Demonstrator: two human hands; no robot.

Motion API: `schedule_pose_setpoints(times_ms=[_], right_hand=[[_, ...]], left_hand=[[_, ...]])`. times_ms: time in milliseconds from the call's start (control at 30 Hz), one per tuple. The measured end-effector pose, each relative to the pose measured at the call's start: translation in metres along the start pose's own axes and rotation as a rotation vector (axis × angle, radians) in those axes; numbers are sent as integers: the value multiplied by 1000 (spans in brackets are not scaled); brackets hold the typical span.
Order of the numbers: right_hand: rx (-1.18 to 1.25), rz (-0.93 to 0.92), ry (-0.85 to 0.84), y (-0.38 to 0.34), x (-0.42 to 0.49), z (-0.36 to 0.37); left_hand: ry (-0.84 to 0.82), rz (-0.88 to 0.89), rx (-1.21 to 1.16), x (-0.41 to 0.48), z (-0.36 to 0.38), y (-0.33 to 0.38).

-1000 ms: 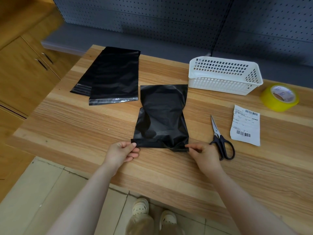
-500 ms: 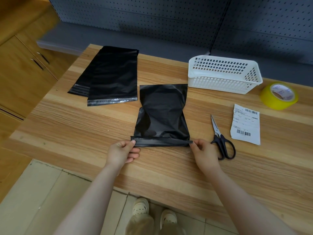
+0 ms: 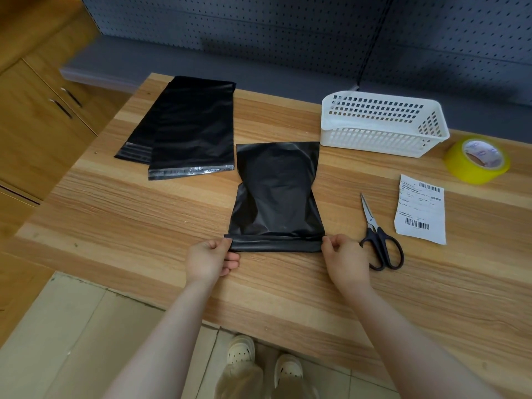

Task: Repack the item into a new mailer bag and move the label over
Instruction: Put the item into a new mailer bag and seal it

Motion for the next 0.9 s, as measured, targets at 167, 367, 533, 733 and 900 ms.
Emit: schedule_pose_setpoints(times_ms=[167, 367, 533, 733, 900], right_hand=[[33, 5, 19, 2, 0, 0], [73, 7, 42, 2, 1, 1], [126, 50, 82, 3, 0, 2], [96, 73, 90, 4, 0, 2], [26, 96, 81, 4, 3, 4]], left_hand=[[74, 21, 42, 2, 0, -1], [115, 24, 80, 2, -1, 1], [179, 60, 84, 0, -2, -1], [200, 74, 82, 0, -4, 0], [210, 45, 54, 2, -5, -1]])
Point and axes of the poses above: each hand's wrist, its own x-axis towards the middle knuckle, its own z-axis out of the palm, y = z × x, the point moved 8 cm from there along x, towards the middle knuckle, and after that the axes turned 7 degrees about x, right-handed, at the moved point
